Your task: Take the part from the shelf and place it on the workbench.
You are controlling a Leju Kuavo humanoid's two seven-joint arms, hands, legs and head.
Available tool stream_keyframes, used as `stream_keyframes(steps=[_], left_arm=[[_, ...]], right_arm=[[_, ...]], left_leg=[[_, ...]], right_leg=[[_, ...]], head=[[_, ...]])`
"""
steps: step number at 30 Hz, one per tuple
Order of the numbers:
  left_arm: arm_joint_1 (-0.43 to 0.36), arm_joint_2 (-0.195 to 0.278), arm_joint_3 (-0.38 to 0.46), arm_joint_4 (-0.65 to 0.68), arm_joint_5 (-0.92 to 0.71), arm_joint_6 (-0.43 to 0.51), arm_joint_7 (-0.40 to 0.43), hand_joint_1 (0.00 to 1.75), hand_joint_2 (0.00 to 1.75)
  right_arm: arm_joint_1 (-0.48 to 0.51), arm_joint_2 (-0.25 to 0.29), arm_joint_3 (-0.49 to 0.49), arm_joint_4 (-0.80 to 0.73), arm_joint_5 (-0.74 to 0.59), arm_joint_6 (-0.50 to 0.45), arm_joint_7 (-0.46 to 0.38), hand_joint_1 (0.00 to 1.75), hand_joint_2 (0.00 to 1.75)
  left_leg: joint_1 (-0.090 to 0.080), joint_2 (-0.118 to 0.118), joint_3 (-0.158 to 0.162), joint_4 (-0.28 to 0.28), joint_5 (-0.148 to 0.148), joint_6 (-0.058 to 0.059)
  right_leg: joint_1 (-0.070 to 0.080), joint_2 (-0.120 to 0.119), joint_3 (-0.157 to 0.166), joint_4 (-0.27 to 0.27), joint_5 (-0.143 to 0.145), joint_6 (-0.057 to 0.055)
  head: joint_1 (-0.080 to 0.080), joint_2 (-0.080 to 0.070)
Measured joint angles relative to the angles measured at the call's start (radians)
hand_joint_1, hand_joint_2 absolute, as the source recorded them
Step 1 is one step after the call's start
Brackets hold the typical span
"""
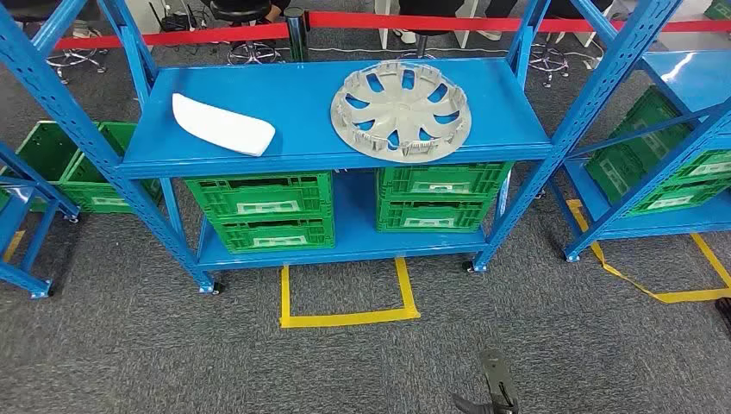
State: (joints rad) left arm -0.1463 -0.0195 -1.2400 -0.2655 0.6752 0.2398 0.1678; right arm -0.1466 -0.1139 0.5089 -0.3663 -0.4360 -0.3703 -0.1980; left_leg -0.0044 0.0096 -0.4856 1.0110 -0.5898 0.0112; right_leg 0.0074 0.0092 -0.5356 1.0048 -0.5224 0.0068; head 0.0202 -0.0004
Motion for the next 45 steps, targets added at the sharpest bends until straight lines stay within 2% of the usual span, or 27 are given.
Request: stream_keyframes(steps=[2,4,6,8,12,14,16,18,22,28,33,35,37,41,45], left_arm=[[0.000,0.000,0.000,0.000,0.003,0.001,-0.001,0.00,1.75],[0.001,0.000,0.001,0.001,0.008,0.003,-0.004,0.00,1.75],[0.002,0.000,0.002,0.002,0.014,0.004,-0.009,0.00,1.75],[0.003,0.000,0.003,0.003,0.020,0.005,-0.014,0.00,1.75],[0.003,-0.001,0.004,0.004,0.025,0.005,-0.019,0.00,1.75],[0.004,-0.001,0.005,0.005,0.025,0.005,-0.019,0.00,1.75],[0.004,-0.002,0.006,0.005,0.025,0.005,-0.021,0.00,1.75],[0.005,-0.002,0.009,0.005,0.026,0.004,-0.024,0.00,1.75],[0.005,-0.002,0.012,0.007,0.026,0.002,-0.030,0.00,1.75],[0.006,-0.002,0.020,0.010,0.020,-0.003,-0.031,0.00,1.75],[0.005,-0.004,0.021,0.012,0.005,-0.011,-0.029,0.00,1.75],[0.004,-0.005,0.021,0.013,-0.002,-0.017,-0.028,0.00,1.75],[0.004,-0.006,0.021,0.013,-0.008,-0.020,-0.028,0.00,1.75],[0.004,-0.009,0.022,0.014,-0.012,-0.021,-0.027,0.00,1.75],[0.004,-0.010,0.022,0.014,-0.015,-0.024,-0.026,0.00,1.75]], right_arm=[[0.002,-0.007,-0.003,-0.019,0.001,-0.028,-0.024,0.00,1.75],[0.009,-0.028,-0.007,-0.077,0.018,-0.098,-0.032,0.00,1.75],[0.024,-0.071,-0.015,-0.185,0.079,-0.185,0.021,0.00,1.75],[0.046,-0.127,-0.035,-0.345,0.197,-0.252,0.111,0.00,1.75],[0.090,-0.212,-0.099,-0.702,0.410,-0.273,0.277,0.00,1.75],[0.112,-0.236,-0.130,-0.850,0.447,-0.267,0.288,0.00,1.75],[0.129,-0.252,-0.159,-0.972,0.484,-0.255,0.264,0.00,1.75],[0.137,-0.264,-0.179,-1.087,0.540,-0.230,0.257,0.00,1.75],[0.119,-0.290,-0.188,-1.347,0.696,-0.124,0.311,0.00,1.75],[0.046,-0.308,-0.154,-1.677,0.976,0.065,0.437,0.00,1.75],[-0.033,-0.337,-0.091,-1.838,1.206,0.263,0.579,0.00,1.75],[-0.062,-0.359,-0.070,-1.868,1.229,0.352,0.647,0.00,1.75],[-0.077,-0.386,-0.059,-1.877,1.204,0.397,0.695,0.00,1.75],[-0.090,-0.443,-0.052,-1.871,1.168,0.411,0.712,0.00,1.75],[-0.096,-0.477,-0.046,-1.869,1.155,0.417,0.732,0.00,1.75]], left_leg=[[0.000,0.000,0.000,0.000,0.000,0.000],[0.000,0.000,0.000,0.000,0.000,0.000],[-0.001,0.000,-0.001,0.000,0.000,0.000],[-0.001,0.001,-0.001,0.000,0.000,0.001],[-0.001,0.003,0.000,0.000,0.001,0.001],[-0.001,0.002,0.000,0.000,0.001,0.001],[-0.001,0.001,0.000,0.000,0.001,0.001],[-0.001,0.002,0.000,0.000,0.001,0.001],[-0.001,0.002,0.000,0.000,0.001,0.002],[-0.001,0.001,0.000,0.000,0.001,0.002],[-0.001,-0.001,0.000,0.000,0.001,0.002],[-0.001,-0.002,0.000,0.000,0.001,0.002],[-0.002,-0.005,0.000,0.000,0.002,0.003],[-0.004,-0.009,-0.001,0.000,0.003,0.004],[-0.004,-0.009,-0.001,0.000,0.003,0.004]], right_leg=[[0.000,0.000,0.000,0.000,0.000,0.000],[0.000,0.000,0.000,0.000,0.000,0.000],[0.000,-0.001,0.000,0.000,0.000,0.001],[0.000,-0.001,0.000,0.000,0.001,0.001],[-0.001,0.000,0.000,0.000,0.001,0.002],[-0.001,0.000,0.000,0.000,0.001,0.002],[-0.001,0.000,0.000,0.000,0.001,0.002],[-0.001,0.001,0.000,0.000,0.001,0.002],[0.000,0.000,0.000,0.000,0.001,0.002],[0.000,0.000,0.000,0.000,0.001,0.002],[-0.001,0.000,0.000,0.000,0.001,0.002],[-0.001,0.000,0.000,0.000,0.001,0.002],[-0.001,-0.001,0.000,-0.001,0.001,0.002],[-0.003,-0.004,0.000,-0.001,0.002,0.003],[-0.003,-0.004,0.000,-0.001,0.002,0.003]], head=[[-0.001,0.000],[-0.002,0.000],[-0.003,0.000],[-0.001,0.000],[0.000,0.000],[0.000,0.000],[0.000,0.000],[0.000,0.000],[-0.001,0.000],[-0.001,0.000],[-0.001,0.000],[-0.001,0.000],[0.000,0.000],[0.000,0.000],[0.000,0.000]])
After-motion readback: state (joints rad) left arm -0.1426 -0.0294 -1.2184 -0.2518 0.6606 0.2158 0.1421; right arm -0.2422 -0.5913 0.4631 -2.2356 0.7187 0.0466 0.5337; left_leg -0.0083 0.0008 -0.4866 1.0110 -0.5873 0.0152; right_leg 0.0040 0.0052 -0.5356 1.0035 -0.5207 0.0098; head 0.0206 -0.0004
